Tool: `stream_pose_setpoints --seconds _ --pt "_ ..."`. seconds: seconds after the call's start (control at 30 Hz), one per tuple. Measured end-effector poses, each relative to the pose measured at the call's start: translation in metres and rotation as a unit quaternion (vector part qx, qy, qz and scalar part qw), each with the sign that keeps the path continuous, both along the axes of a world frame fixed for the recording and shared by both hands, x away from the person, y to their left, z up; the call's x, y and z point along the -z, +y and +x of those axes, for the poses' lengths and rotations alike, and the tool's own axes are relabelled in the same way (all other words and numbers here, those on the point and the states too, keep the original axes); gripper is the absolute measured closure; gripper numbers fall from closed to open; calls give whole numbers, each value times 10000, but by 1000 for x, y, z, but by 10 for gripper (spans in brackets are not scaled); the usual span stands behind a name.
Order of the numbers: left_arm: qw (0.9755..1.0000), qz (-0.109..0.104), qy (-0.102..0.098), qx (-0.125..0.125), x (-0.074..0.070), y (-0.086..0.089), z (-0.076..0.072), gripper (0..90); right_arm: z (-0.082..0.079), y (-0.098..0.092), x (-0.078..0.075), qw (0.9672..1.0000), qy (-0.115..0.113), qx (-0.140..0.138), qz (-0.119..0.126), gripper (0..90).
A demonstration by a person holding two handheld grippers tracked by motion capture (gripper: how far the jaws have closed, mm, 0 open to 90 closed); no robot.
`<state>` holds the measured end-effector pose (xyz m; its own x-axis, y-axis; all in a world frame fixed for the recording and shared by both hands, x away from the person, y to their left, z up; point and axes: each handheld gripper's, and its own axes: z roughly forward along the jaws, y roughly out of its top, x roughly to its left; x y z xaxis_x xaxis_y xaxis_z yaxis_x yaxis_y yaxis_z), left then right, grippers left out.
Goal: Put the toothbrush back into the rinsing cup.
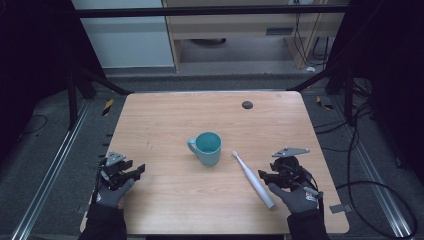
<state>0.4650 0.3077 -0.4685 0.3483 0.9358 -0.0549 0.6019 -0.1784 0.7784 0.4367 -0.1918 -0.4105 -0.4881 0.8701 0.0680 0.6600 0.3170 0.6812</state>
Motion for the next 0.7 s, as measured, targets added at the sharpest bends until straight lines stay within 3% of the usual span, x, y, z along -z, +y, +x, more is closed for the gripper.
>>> stream_pose_setpoints --seconds 0.27,0.53,0.7 --pt "10000 3 27 12 1 0 1 429 14 13 3 9978 599 -82 -270 439" --pt "10000 16 57 42 1 -1 2 426 23 24 12 9945 914 -178 -484 473" --pt "10000 12 69 38 1 0 2 426 30 32 20 9907 1118 -242 -740 494"
